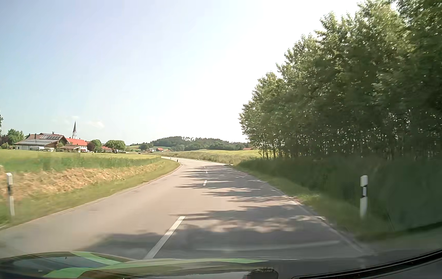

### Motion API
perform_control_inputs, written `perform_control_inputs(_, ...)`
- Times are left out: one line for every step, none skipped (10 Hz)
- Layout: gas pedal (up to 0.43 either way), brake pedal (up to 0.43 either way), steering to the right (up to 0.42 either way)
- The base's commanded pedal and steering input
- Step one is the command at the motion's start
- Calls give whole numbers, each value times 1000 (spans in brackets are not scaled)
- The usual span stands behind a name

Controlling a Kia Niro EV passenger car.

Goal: Follow the waypoints while adhering to traffic rules and regulations

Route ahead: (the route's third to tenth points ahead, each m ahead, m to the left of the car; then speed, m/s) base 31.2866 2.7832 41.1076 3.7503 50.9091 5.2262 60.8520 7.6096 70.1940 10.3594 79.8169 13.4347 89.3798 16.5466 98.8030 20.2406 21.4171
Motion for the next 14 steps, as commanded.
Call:
perform_control_inputs(157,0,-25)
perform_control_inputs(157,0,-20)
perform_control_inputs(157,0,-17)
perform_control_inputs(157,0,-17)
perform_control_inputs(157,0,-16)
perform_control_inputs(157,0,-17)
perform_control_inputs(157,0,-17)
perform_control_inputs(157,0,-18)
perform_control_inputs(157,0,-18)
perform_control_inputs(157,0,-19)
perform_control_inputs(157,0,-19)
perform_control_inputs(157,0,-19)
perform_control_inputs(157,0,-19)
perform_control_inputs(157,0,-20)
